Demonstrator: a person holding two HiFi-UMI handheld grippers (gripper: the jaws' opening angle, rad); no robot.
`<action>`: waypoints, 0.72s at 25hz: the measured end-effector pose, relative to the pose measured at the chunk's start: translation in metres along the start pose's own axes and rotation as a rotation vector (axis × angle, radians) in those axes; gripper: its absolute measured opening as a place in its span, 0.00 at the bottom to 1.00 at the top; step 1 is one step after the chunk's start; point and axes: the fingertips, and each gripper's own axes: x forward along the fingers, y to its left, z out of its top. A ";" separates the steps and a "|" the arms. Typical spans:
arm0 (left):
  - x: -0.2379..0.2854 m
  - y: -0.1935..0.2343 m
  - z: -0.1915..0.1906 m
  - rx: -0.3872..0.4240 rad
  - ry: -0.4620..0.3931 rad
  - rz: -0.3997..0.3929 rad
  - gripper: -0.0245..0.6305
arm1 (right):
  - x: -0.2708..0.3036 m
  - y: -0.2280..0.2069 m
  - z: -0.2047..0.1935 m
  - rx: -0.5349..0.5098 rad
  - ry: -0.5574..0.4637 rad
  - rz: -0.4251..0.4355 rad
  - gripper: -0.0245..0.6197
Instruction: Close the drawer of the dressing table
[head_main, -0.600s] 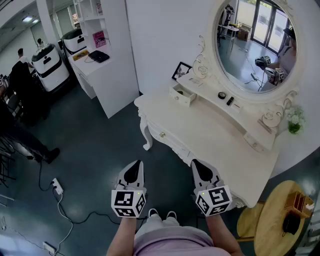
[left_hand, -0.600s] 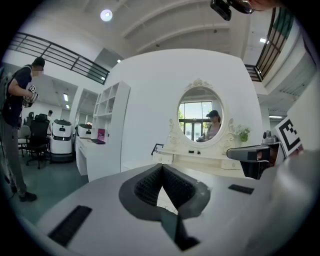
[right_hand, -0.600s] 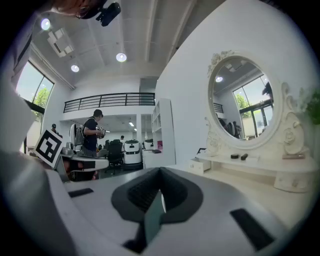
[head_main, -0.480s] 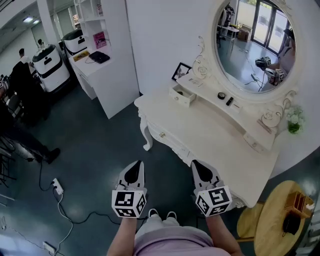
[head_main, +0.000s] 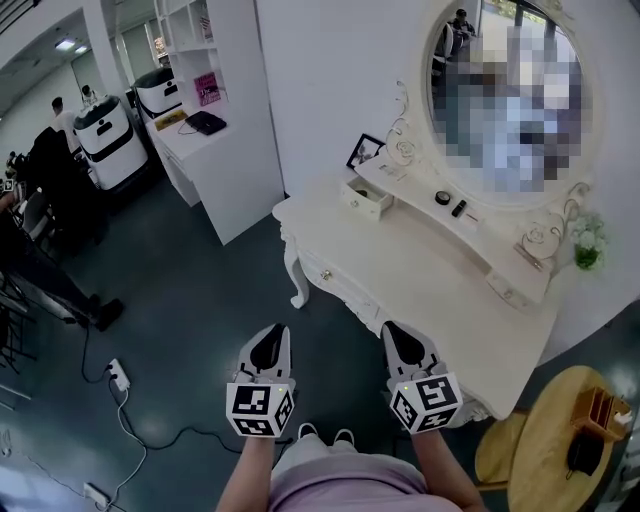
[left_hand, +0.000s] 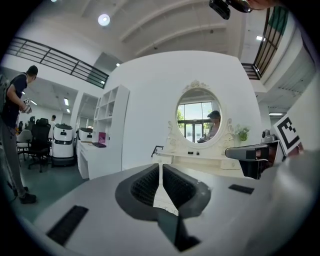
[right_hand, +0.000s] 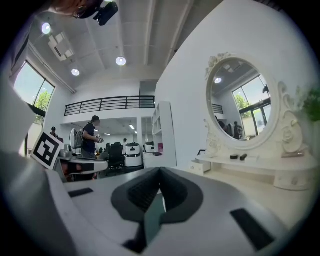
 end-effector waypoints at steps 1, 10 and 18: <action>0.000 -0.001 0.000 -0.001 -0.002 0.000 0.04 | 0.000 -0.001 0.001 -0.001 -0.002 -0.001 0.05; 0.002 -0.004 -0.001 0.007 0.007 -0.002 0.28 | -0.002 -0.005 0.001 0.017 0.004 0.001 0.30; 0.012 -0.005 -0.008 -0.015 0.025 -0.017 0.44 | 0.002 -0.009 -0.007 0.064 0.033 0.003 0.49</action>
